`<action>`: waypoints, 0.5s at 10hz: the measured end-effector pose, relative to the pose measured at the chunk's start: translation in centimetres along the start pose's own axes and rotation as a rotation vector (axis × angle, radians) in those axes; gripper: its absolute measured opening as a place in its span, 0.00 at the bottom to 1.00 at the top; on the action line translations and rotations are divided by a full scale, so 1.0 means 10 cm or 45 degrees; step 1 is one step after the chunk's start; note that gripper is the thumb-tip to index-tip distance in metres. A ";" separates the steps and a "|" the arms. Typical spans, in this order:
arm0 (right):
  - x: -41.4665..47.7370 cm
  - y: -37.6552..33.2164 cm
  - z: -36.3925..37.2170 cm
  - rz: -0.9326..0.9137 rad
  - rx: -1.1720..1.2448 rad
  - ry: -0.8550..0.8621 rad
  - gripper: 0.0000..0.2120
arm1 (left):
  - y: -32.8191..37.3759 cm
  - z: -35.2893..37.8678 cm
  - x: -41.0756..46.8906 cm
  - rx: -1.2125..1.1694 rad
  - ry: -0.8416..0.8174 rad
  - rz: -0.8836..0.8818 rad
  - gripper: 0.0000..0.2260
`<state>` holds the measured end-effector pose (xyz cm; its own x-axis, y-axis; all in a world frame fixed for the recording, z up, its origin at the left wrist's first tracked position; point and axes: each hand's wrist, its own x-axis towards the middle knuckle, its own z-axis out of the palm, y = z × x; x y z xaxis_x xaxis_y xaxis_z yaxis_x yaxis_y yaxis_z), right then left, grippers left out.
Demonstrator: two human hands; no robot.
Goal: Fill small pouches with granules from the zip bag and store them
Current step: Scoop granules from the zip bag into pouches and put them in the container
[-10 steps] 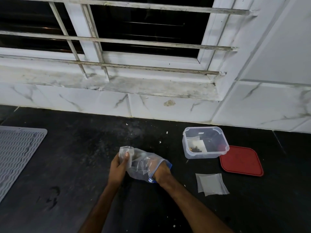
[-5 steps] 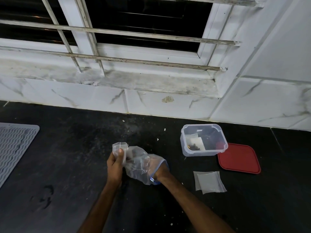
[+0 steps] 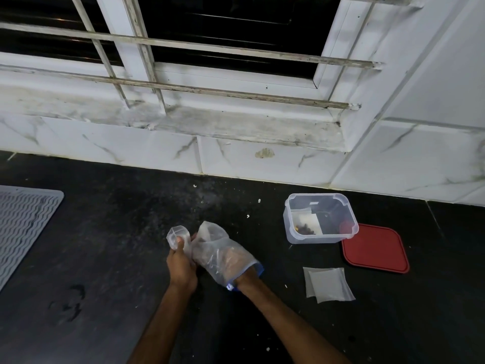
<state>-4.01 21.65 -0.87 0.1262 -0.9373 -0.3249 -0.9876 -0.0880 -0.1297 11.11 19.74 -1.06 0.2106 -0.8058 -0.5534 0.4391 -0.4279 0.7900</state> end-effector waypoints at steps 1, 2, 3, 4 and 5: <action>0.46 -0.16 0.39 1.011 0.438 0.247 0.18 | 0.04 -0.05 0.04 0.085 -0.150 -0.030 0.16; 0.86 -0.26 0.59 1.390 0.908 1.550 0.10 | 0.05 -0.08 0.05 0.108 -0.106 -0.079 0.14; 0.39 0.03 0.77 0.682 0.929 0.769 0.22 | -0.01 -0.11 0.06 0.096 0.127 -0.059 0.13; 0.22 0.02 0.35 0.590 0.692 -0.022 0.18 | -0.08 -0.10 0.00 0.084 0.160 -0.048 0.14; 0.09 -0.04 -0.05 0.116 0.542 -0.292 0.12 | -0.12 -0.05 -0.08 0.039 0.152 -0.072 0.13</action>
<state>-3.49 20.64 -0.65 0.1059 -0.8320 -0.5446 -0.8761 0.1810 -0.4468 10.84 21.11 -1.63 0.2897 -0.7262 -0.6235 0.4266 -0.4852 0.7633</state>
